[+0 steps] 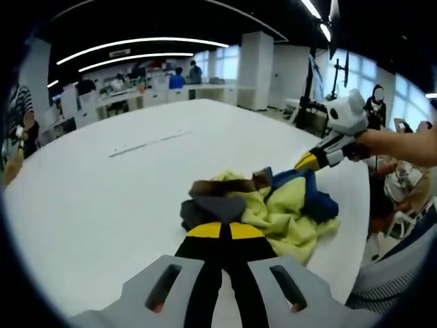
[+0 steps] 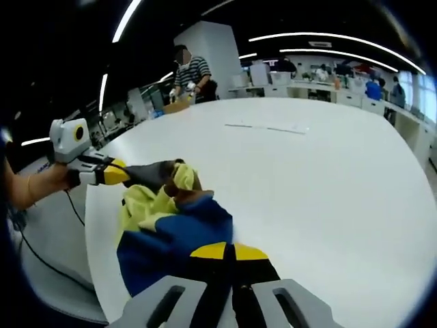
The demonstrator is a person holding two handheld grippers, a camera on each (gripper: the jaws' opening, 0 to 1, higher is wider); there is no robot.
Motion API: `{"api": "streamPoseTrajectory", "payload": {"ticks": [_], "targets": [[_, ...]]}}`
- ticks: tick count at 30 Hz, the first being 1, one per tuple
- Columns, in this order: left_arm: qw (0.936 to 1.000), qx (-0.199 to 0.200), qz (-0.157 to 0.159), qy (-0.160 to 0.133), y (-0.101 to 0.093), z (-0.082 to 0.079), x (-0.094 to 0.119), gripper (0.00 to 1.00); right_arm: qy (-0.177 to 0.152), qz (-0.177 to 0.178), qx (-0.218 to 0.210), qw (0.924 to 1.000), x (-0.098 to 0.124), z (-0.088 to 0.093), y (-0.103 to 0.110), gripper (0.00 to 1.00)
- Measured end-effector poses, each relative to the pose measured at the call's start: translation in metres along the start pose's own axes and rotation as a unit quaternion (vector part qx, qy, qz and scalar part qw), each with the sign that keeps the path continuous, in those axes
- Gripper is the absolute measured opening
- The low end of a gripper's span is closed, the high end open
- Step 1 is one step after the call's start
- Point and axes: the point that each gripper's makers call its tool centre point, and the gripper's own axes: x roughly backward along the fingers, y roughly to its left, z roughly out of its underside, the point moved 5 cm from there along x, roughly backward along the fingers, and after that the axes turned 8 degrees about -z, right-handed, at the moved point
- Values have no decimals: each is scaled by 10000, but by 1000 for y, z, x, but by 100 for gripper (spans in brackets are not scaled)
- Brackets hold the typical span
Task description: Fold the garment on the visible template until the final outline fits inside the template.
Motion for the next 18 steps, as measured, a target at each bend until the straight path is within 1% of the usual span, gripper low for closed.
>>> {"api": "streamPoseTrajectory", "payload": {"ticks": [2,4,8,13,16,18], "targets": [[10000,-28,-45,-28,2,-5,2,0,-74,31,65,9999,3,-6,1,0],[9998,-98,-100,-113,5,-12,5,0,-183,98,139,9997,8,-15,1,0],[9988,-343,-242,-259,13,-23,9,0,-293,181,231,9991,15,-28,1,0],[9985,-308,-321,-314,24,-29,12,0,-397,291,305,9983,21,-41,3,0],[9982,-241,-372,-394,32,-37,18,0,-444,312,319,9980,24,-48,5,0],[9979,-186,-401,-475,37,-44,21,0,-430,403,400,9975,26,-52,3,0]]}}
